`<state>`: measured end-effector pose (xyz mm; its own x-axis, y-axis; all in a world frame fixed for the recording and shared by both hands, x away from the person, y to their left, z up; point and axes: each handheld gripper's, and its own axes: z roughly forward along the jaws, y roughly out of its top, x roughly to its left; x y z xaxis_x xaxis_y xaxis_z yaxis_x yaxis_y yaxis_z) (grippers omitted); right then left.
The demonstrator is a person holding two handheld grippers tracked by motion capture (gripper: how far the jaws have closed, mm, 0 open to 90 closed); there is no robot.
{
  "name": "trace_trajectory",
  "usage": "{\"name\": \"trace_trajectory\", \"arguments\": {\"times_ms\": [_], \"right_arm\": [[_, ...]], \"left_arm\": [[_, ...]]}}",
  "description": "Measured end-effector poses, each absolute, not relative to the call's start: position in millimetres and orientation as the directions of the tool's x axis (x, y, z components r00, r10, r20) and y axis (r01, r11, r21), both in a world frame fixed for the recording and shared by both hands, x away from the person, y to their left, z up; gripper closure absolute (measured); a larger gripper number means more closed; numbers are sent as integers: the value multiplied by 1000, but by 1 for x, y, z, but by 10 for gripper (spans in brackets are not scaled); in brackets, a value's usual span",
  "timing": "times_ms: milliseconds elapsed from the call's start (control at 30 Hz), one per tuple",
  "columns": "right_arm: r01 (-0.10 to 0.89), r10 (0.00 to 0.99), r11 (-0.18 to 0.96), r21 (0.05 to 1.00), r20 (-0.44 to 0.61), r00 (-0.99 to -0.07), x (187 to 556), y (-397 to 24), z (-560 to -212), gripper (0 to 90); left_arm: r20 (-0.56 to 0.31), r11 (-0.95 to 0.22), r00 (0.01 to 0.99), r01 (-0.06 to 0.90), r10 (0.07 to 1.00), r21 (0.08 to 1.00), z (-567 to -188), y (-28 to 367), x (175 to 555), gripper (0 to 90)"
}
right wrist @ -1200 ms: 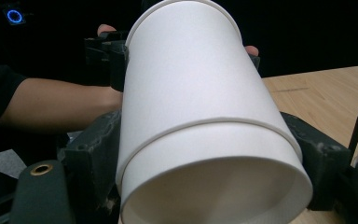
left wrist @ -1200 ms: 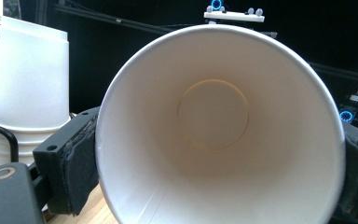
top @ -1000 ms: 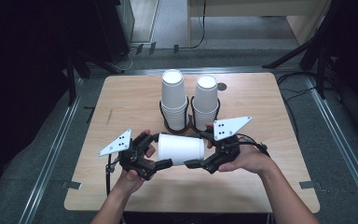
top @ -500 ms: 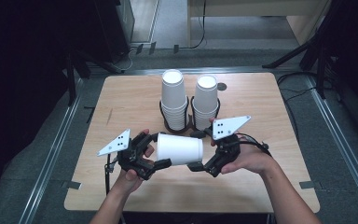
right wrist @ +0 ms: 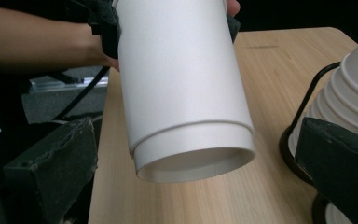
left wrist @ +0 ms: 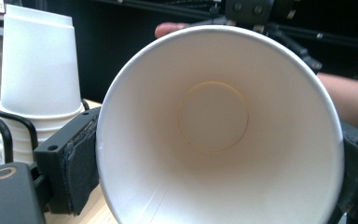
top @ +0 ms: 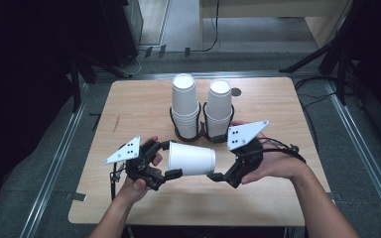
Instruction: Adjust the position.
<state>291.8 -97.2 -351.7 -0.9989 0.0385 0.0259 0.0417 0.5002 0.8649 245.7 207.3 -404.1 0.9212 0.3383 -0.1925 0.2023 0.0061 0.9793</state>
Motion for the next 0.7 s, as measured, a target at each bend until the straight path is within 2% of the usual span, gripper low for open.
{"name": "trace_trajectory", "arguments": {"times_ms": [233, 700], "right_arm": [[-15, 34, 614, 789, -46, -998, 289, -91, -340, 4], [-54, -16, 716, 696, -60, -998, 287, -65, -333, 41]], "left_arm": [[-159, -67, 926, 193, 342, 979, -400, 203, 246, 67], [-133, -145, 928, 193, 347, 971, -402, 199, 247, 68]]}}
